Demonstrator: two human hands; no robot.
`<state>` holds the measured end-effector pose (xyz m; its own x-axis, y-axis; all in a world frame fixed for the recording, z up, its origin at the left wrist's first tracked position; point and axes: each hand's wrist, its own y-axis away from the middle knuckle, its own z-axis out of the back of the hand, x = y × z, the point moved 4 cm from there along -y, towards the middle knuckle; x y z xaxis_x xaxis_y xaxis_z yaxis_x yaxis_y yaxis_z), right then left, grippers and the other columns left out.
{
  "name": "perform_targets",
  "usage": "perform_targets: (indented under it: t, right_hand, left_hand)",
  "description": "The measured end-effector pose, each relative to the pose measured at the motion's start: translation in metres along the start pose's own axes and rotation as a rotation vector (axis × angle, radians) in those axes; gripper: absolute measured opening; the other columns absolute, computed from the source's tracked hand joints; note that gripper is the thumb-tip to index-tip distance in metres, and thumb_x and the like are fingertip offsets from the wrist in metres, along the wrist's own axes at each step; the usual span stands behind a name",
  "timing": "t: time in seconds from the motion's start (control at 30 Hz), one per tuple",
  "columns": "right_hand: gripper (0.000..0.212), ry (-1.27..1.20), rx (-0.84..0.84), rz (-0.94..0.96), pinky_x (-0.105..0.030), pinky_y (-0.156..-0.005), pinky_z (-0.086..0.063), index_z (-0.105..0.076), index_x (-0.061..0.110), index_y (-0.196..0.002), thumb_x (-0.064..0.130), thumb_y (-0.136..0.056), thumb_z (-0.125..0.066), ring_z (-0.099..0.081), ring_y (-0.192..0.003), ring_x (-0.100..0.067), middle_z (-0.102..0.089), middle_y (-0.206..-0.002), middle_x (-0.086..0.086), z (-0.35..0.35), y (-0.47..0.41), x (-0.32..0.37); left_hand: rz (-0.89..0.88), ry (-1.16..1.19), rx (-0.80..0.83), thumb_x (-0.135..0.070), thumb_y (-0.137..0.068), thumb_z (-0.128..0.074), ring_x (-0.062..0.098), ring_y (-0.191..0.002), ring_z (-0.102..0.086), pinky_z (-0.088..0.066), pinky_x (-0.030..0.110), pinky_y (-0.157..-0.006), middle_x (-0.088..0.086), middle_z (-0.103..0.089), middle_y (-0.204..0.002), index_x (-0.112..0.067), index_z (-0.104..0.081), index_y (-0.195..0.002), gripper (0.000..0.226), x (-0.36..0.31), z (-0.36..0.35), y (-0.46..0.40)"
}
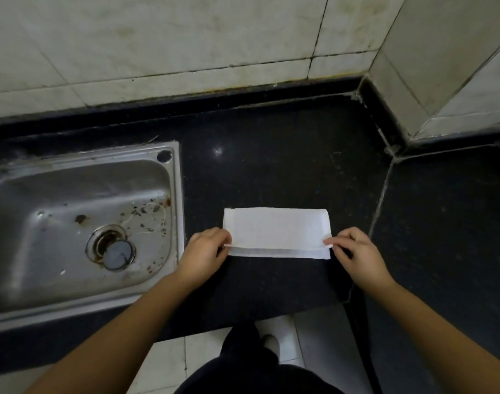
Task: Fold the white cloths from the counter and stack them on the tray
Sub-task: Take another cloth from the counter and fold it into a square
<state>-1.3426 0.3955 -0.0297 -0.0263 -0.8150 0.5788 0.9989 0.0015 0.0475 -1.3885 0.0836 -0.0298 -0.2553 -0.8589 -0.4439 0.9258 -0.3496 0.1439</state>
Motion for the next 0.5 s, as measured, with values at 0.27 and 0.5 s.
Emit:
perform_targets:
  t: [0.27, 0.5]
  right_hand:
    - [0.027, 0.222, 0.058, 0.19, -0.043, -0.07, -0.051, -0.075, 0.015, -0.089, -0.007, -0.073, -0.07, -0.058, -0.078, -0.023, -0.059, -0.086, -0.002, 0.0, -0.004, 0.012]
    - [0.029, 0.238, 0.353, 0.135, -0.038, -0.098, -0.044, -0.06, 0.02, -0.122, 0.024, -0.096, -0.049, -0.053, -0.111, -0.02, -0.056, -0.119, -0.002, -0.04, -0.114, 0.108]
  left_hand:
    - [-0.004, -0.129, -0.092, -0.013, -0.078, -0.053, 0.022, -0.091, -0.057, -0.036, 0.03, -0.087, 0.0, -0.058, -0.097, -0.017, -0.064, -0.093, 0.019, 0.007, -0.015, 0.012]
    - [0.464, -0.01, -0.116, -0.046, -0.092, -0.046, 0.015, -0.103, -0.049, -0.035, 0.032, -0.094, -0.005, -0.052, -0.104, -0.023, -0.05, -0.107, 0.028, -0.001, -0.01, -0.001]
